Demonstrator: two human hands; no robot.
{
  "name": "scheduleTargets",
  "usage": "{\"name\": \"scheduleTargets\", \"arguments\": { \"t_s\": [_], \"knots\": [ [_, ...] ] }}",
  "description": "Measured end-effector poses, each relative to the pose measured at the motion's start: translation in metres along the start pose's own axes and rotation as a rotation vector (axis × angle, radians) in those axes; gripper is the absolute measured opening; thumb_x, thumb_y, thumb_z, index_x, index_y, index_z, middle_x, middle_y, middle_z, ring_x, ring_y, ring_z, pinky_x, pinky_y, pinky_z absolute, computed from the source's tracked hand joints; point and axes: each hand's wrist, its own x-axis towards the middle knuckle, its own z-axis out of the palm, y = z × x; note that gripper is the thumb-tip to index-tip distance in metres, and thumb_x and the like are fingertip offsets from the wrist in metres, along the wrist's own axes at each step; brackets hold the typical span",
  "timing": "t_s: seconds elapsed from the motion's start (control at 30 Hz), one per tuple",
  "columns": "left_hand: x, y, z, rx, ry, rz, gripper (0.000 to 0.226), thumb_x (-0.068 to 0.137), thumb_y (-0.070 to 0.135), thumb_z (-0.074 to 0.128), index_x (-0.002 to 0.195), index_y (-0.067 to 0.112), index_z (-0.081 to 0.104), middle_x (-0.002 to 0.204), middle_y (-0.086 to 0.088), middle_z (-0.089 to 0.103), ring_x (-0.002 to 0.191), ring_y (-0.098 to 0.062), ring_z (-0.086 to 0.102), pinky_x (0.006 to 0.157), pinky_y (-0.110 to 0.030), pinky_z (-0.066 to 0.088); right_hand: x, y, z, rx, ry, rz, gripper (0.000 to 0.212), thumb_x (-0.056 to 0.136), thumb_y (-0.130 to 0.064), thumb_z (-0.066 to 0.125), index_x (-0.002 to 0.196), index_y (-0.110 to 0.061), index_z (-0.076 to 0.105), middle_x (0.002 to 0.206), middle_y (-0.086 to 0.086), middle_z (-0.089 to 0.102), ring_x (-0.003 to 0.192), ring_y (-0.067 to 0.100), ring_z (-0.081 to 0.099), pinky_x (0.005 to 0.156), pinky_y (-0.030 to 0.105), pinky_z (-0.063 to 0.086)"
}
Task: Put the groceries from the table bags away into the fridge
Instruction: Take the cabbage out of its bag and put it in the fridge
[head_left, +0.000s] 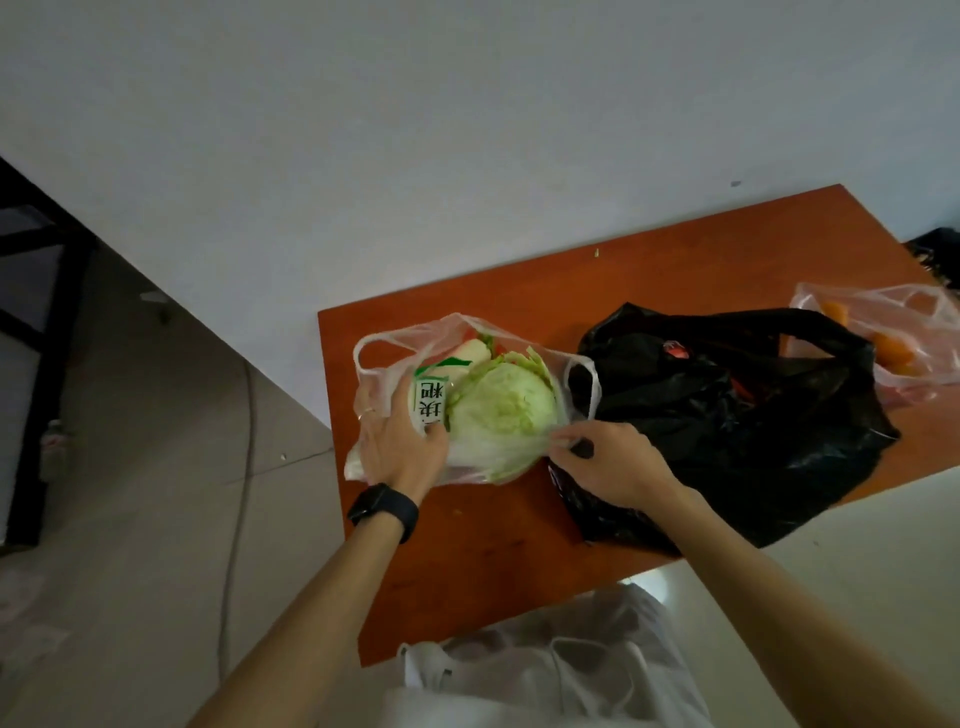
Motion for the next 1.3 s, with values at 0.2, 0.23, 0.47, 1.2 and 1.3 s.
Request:
{"name": "scheduleTargets", "arguments": {
  "t_s": [0.2, 0.23, 0.47, 1.2, 1.3],
  "knots": [
    [0.026, 0.038, -0.032, 0.502, 0.236, 0.244, 0.064, 0.076, 0.019, 0.064, 0.136, 0.038, 0.052, 0.151, -0.007, 0.035, 0.122, -0.035, 0.042, 0.091, -0.049, 0.036, 0.024, -0.032, -0.023, 0.233, 0.372, -0.099, 0.025, 0.100, -0.035, 0.056, 0.111, -0.021, 0.073, 0.084, -0.017, 0.064, 0.064, -0.003, 0.058, 0.057, 0.010, 0.044],
    [0.028, 0.042, -0.031, 0.628, 0.305, 0.379, 0.068, 0.072, 0.011, 0.063, 0.135, 0.035, 0.054, 0.151, -0.007, 0.038, 0.123, -0.035, 0.043, 0.090, -0.050, 0.035, 0.032, -0.037, -0.023, 0.227, 0.430, -0.139, 0.023, 0.100, -0.032, 0.056, 0.108, -0.019, 0.073, 0.085, -0.015, 0.063, 0.071, 0.000, 0.058, 0.064, 0.012, 0.046],
    [0.031, 0.039, -0.006, 1.020, -0.353, 0.656, 0.077, 0.087, 0.055, 0.064, 0.150, 0.025, 0.032, 0.160, -0.008, 0.027, 0.149, -0.030, 0.016, 0.121, -0.050, 0.012, 0.073, -0.003, -0.027, -0.453, 0.049, -0.079, 0.092, 0.082, -0.073, 0.058, 0.152, -0.019, 0.033, 0.160, 0.007, 0.029, 0.150, 0.028, 0.018, 0.121, 0.052, 0.014],
    [-0.022, -0.032, 0.068, 0.796, -0.014, 0.480, 0.059, 0.083, 0.055, 0.065, 0.120, 0.009, 0.068, 0.133, -0.012, 0.062, 0.131, -0.028, 0.048, 0.114, -0.047, 0.018, 0.051, 0.021, -0.013, -0.160, 0.214, -0.371, 0.075, 0.087, -0.051, 0.063, 0.152, -0.025, 0.038, 0.162, 0.009, 0.025, 0.151, 0.031, 0.016, 0.119, 0.048, 0.019],
    [-0.029, -0.036, 0.067, 0.792, -0.052, 0.716, 0.033, 0.092, 0.038, 0.050, 0.096, 0.013, 0.072, 0.102, -0.006, 0.068, 0.102, -0.028, 0.058, 0.097, -0.042, 0.033, 0.053, 0.023, 0.004, -0.273, 0.272, -0.660, 0.025, 0.085, -0.026, 0.068, 0.109, -0.018, 0.070, 0.119, 0.003, 0.063, 0.116, 0.027, 0.055, 0.093, 0.045, 0.051]
  ]
}}
